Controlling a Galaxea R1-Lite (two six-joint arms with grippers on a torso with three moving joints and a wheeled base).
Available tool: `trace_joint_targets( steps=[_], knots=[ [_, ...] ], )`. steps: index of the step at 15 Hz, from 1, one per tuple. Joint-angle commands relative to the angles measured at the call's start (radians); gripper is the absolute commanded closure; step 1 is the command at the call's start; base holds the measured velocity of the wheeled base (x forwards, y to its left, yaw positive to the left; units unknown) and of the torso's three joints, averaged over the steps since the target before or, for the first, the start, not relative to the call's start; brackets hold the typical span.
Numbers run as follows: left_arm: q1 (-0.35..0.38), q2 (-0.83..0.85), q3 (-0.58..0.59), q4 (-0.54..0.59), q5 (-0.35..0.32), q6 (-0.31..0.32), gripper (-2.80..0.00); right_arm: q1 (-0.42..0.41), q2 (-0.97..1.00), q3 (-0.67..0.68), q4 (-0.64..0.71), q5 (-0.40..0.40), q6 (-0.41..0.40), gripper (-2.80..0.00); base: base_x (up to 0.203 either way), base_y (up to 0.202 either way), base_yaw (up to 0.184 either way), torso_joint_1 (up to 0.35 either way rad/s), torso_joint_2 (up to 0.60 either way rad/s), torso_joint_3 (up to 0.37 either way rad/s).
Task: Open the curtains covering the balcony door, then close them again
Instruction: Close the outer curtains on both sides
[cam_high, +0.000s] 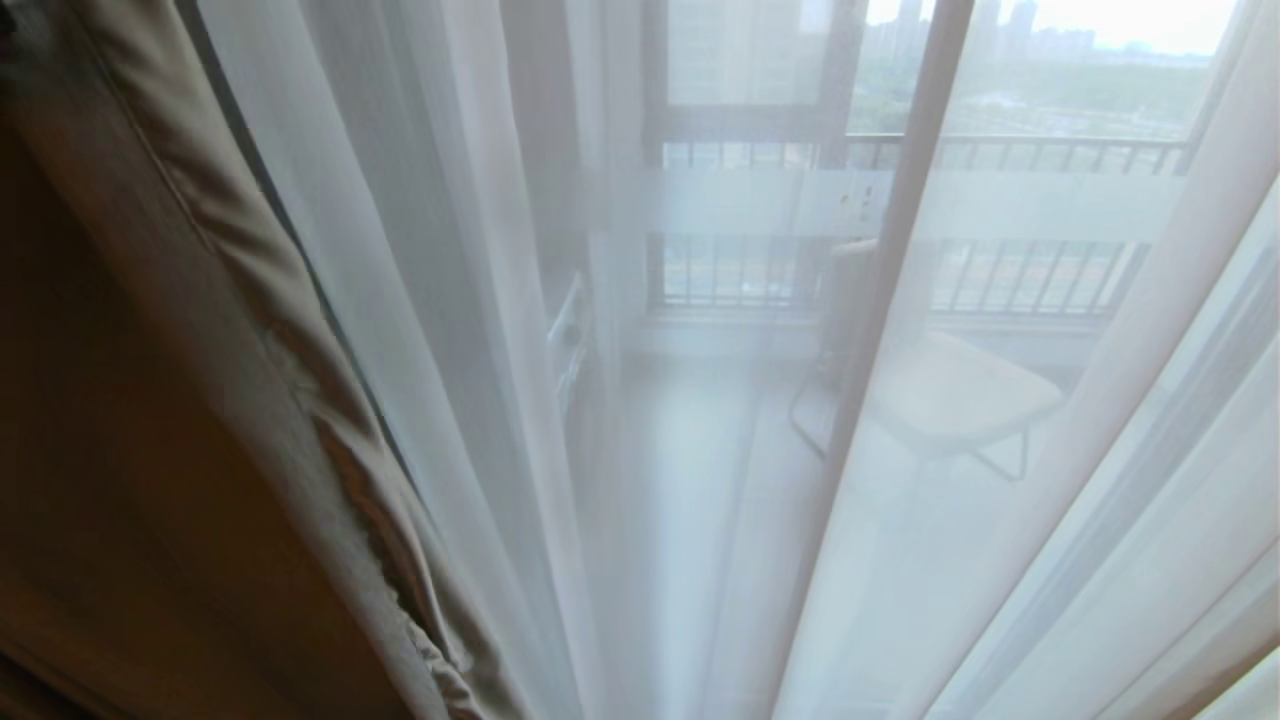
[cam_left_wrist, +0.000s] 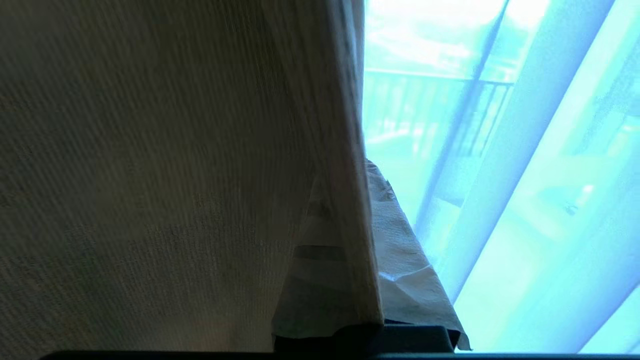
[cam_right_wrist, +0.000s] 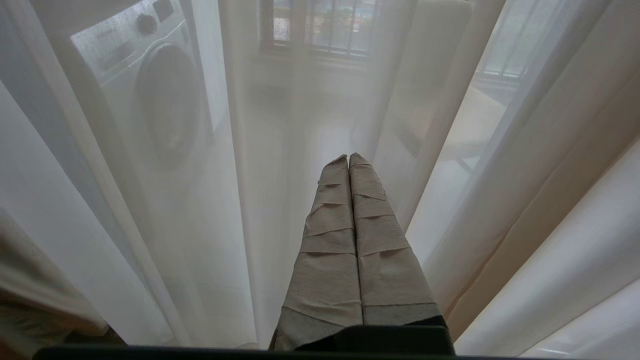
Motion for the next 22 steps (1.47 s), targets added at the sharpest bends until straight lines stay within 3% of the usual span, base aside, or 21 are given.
trace_joint_targets(
  steps=[1,11,22],
  knots=[
    [-0.023,0.011,0.007,0.003,0.000,-0.001,0.00,0.000,0.000,0.000,0.001,0.001,-0.002,0.00,0.000,0.000,0.000,0.000,0.00,0.000],
    [-0.069,0.014,0.027,0.004,0.001,0.007,0.00,0.000,0.000,0.000,0.001,0.001,-0.001,0.00,0.000,0.000,0.000,0.000,0.00,0.000],
    [-0.134,0.092,-0.014,-0.002,0.000,0.189,0.00,0.000,0.000,0.000,0.000,0.001,-0.001,0.00,0.000,0.000,0.000,0.000,0.00,0.000]
  ],
)
